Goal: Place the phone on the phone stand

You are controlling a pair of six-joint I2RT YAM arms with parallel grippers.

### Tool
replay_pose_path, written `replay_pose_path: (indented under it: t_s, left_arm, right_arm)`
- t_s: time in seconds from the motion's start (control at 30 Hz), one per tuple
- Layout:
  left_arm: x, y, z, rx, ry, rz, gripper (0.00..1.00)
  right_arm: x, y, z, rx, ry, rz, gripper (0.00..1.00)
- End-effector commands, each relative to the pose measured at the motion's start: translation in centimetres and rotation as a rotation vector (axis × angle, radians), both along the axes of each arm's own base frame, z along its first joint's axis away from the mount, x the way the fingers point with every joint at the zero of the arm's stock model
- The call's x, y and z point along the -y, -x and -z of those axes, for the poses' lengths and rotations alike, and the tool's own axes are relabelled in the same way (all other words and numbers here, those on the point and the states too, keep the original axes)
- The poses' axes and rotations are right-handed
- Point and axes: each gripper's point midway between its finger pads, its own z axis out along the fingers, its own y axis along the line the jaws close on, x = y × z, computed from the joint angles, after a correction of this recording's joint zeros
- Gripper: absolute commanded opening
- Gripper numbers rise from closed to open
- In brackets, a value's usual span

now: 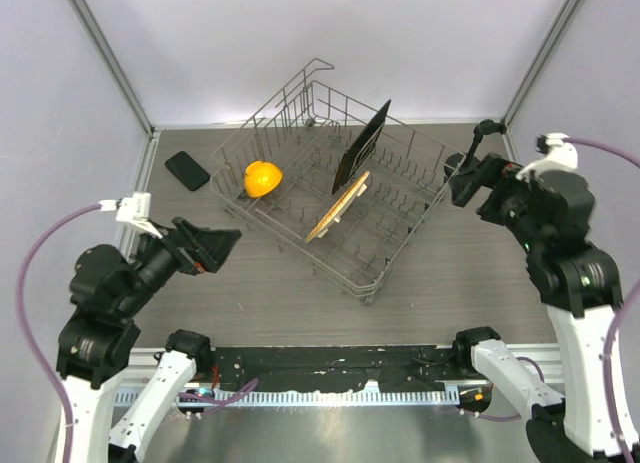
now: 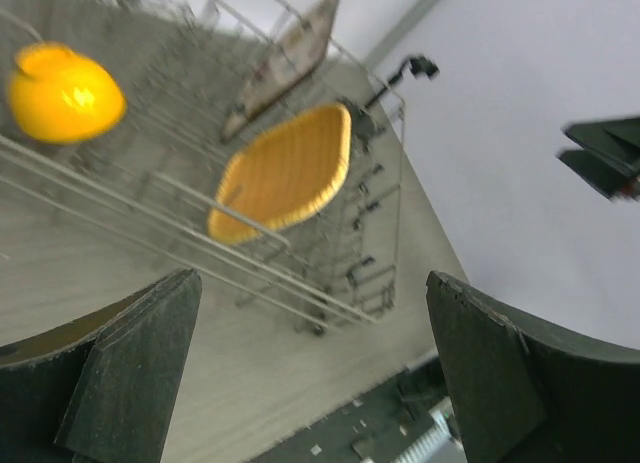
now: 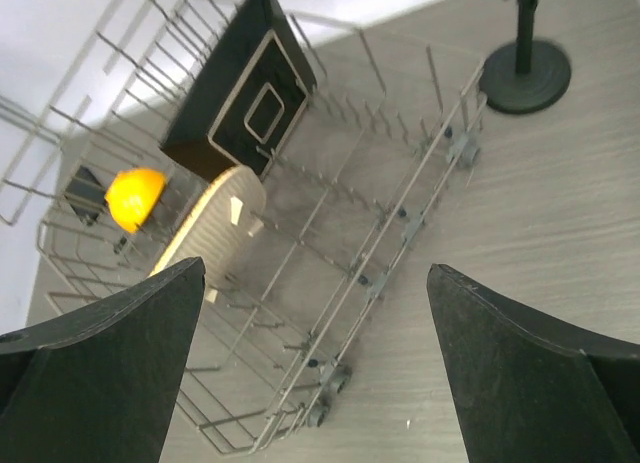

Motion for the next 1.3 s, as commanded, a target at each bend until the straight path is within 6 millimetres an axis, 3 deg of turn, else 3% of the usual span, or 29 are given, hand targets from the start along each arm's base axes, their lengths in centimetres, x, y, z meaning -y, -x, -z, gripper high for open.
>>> replay_pose_path:
  t_s: [0.0, 0.1, 0.2, 0.47, 0.6, 0.63, 0.67, 0.7, 0.73, 0.8, 0.83, 0.87, 0.9, 0.97, 1.0, 1.07, 1.13, 1.17, 1.2, 1.27]
  left_arm:
    - [3.9, 0.8, 0.6, -0.04, 0.109, 0.225, 1.0]
    - [4.3, 1.1, 1.5, -0.055, 0.121, 0.253, 1.0]
    - [4.4, 1.5, 1.9, -0.044, 0.117, 0.273, 1.0]
    - [5.1, 1.9, 3.4, -0.071, 0.105, 0.328, 1.0]
    - [5.3, 0.8, 4.1, -0.075, 0.064, 0.329, 1.0]
    - [5.2, 0.6, 3.9, -0.071, 0.059, 0.32, 1.0]
    - [5.3, 0.1, 4.1, -0.084, 0.052, 0.32, 1.0]
    - [5.3, -0.1, 4.1, -0.086, 0.048, 0.321, 1.0]
    - [5.4, -0.2, 3.8, -0.08, 0.049, 0.324, 1.0]
    - [5.6, -0.8, 3.7, -0.083, 0.053, 0.326, 1.0]
    - [5.7, -1.0, 3.7, -0.084, 0.053, 0.331, 1.0]
    - [5.9, -1.1, 3.7, -0.092, 0.05, 0.337, 1.0]
    - [6.0, -1.4, 3.8, -0.107, 0.045, 0.34, 1.0]
    - [6.1, -1.3, 4.0, -0.123, 0.025, 0.357, 1.0]
    - [6.1, -1.4, 3.5, -0.117, 0.018, 0.358, 1.0]
    - [5.9, -1.4, 3.5, -0.118, -0.005, 0.352, 1.0]
    - [5.7, -1.3, 3.2, -0.106, -0.017, 0.347, 1.0]
    - [5.7, -1.3, 3.2, -0.102, -0.029, 0.347, 1.0]
    - [5.6, -1.4, 3.3, -0.102, -0.033, 0.343, 1.0]
    - [5.6, -1.5, 3.6, -0.105, -0.038, 0.339, 1.0]
  right_arm:
    - [-3.0, -1.6, 2.4, -0.127, -0.057, -0.129, 0.99]
    - [-3.5, -2.7, 2.5, -0.145, -0.079, -0.137, 0.99]
    - [-2.8, -4.1, 2.6, -0.155, -0.067, -0.079, 0.99]
    - [1.7, -8.8, 4.5, -0.189, 0.017, 0.201, 0.99]
    - [4.7, -12.8, 6.3, -0.217, 0.019, 0.282, 0.99]
    - [7.2, -14.0, 6.1, -0.185, -0.027, 0.343, 0.98]
    - [8.0, -14.8, 6.5, -0.179, -0.066, 0.352, 0.99]
    - [7.5, -16.2, 7.3, -0.192, -0.139, 0.281, 0.99]
    - [9.8, -17.4, 6.6, -0.133, -0.231, 0.32, 0.99]
    - [10.4, -19.4, 6.4, -0.075, -0.342, 0.26, 0.98]
    - [12.3, -20.4, 7.4, -0.079, -0.426, 0.299, 0.98]
    - [13.2, -21.1, 8.2, -0.075, -0.464, 0.303, 0.98]
    - [13.7, -22.1, 7.6, -0.028, -0.498, 0.274, 0.98]
    - [15.8, -23.6, 9.4, -0.027, -0.577, 0.308, 0.98]
    - [16.2, -24.5, 8.8, 0.023, -0.587, 0.294, 0.98]
    - [16.7, -25.8, 10.3, 0.022, -0.655, 0.293, 0.98]
    - [16.9, -27.0, 10.0, 0.072, -0.678, 0.275, 0.98]
    - [16.9, -27.4, 11.2, 0.064, -0.706, 0.281, 0.98]
    - [17.1, -27.9, 10.1, 0.125, -0.74, 0.264, 0.98]
    - [17.3, -28.6, 11.3, 0.114, -0.767, 0.274, 0.98]
